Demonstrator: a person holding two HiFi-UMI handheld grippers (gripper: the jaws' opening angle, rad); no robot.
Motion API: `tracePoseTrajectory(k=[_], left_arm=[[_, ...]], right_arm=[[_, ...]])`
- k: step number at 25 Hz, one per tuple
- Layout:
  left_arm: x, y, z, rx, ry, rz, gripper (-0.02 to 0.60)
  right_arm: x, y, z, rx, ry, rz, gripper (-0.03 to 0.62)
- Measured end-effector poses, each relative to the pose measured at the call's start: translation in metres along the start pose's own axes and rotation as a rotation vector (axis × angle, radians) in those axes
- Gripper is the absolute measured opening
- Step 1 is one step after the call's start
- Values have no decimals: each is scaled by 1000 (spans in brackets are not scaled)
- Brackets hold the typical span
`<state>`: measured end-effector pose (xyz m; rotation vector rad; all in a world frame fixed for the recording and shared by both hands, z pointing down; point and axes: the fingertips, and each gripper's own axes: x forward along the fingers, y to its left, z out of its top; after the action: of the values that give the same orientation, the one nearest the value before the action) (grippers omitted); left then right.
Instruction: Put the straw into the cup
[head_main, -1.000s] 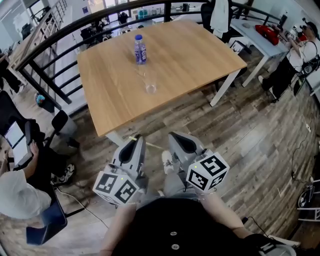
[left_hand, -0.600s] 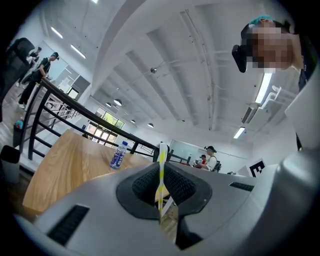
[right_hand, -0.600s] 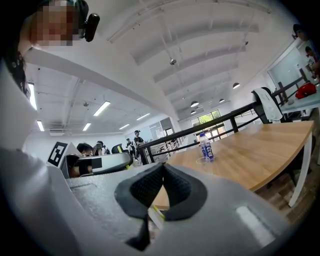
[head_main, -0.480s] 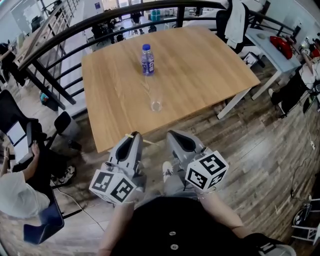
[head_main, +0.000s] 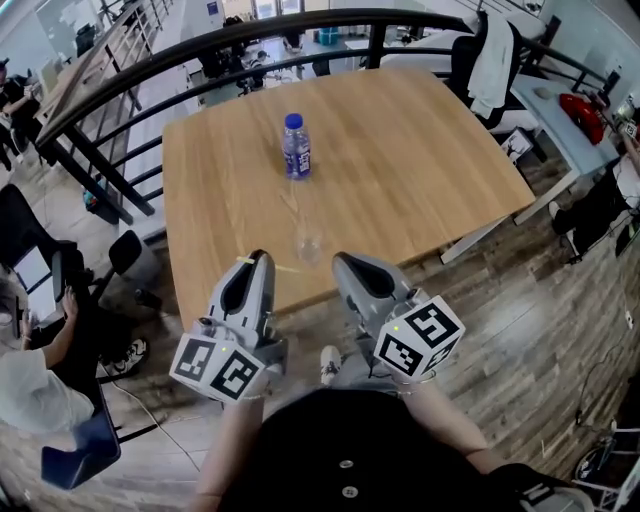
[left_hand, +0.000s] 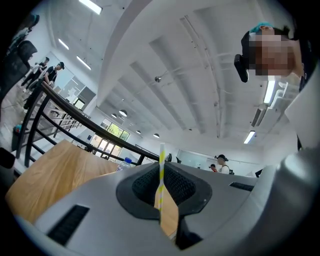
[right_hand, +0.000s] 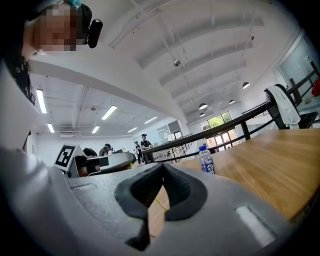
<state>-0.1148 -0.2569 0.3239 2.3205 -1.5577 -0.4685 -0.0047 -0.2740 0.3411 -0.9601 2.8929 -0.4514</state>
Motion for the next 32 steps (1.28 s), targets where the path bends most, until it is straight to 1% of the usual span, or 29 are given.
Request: tracePoseTrajectory(k=[5,11,16,19,22,32], left_arm=[[27,5,3,5,-18,8,38],[33,15,-8,-20,-11,50,38],[40,21,-5,-27,-17,63,38],[44,25,-3,-16,-40,83,38],[48,31,1,-9,-55,92,38],[58,54,18,2,-40,73,38]], right_arm=[[14,-24,4,11,11,40,-2],[18,-42,-6,46,33,40,-2],[21,-50,-4,53,35,38,-2],[21,-55,-8,42,47,29,-2],[25,-59,-9,57,46,21,-2],[45,-62,-7,99,17,-23,-2]])
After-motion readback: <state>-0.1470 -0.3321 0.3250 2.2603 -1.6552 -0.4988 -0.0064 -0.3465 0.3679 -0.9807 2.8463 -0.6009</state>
